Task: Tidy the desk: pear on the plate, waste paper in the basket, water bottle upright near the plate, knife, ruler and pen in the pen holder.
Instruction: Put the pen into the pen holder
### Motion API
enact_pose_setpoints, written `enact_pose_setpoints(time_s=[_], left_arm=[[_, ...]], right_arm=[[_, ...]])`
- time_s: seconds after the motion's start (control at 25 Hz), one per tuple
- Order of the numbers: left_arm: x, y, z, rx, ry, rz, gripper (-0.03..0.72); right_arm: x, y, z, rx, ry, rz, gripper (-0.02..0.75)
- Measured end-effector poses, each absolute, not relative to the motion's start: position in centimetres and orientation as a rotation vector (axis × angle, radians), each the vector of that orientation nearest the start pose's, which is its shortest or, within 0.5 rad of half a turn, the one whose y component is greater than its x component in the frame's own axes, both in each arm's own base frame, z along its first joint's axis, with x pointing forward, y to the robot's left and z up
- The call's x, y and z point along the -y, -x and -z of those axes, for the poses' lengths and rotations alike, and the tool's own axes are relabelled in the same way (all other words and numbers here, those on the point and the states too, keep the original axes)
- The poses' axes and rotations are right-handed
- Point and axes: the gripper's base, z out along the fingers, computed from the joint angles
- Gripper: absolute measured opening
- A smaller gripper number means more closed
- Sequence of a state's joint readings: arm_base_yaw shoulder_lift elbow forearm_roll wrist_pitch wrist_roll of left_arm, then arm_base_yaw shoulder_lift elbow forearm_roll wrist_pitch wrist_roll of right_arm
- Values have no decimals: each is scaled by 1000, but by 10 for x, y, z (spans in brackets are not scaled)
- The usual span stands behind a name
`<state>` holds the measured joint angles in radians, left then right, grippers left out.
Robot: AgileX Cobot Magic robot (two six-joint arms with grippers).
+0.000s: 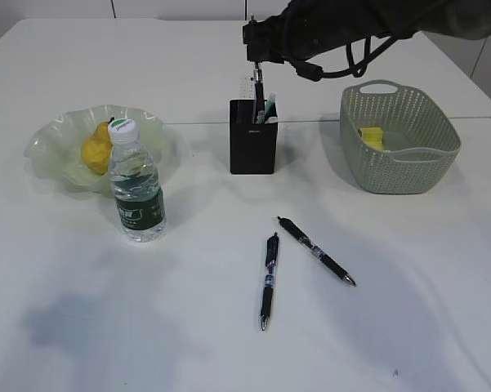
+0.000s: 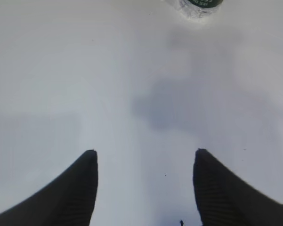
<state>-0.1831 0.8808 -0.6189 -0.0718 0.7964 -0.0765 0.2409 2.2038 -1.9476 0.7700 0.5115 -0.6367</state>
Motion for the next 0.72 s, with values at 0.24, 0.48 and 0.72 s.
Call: enact_pose_setpoints(time_s=[0.24,0.48,0.72], left_arm=[[32,-149,-269,-2544,-92,187,449],[32,-149,-269,-2540,-91,187,448],[32,-150,-269,-2532,-91,188,449]], right_arm=[[-160,-519,-250,-2025,413,-550,93],[-160,-530,-249,-1964,389,-510,93],[-161,-537,-229,-1985,347,-534,93]])
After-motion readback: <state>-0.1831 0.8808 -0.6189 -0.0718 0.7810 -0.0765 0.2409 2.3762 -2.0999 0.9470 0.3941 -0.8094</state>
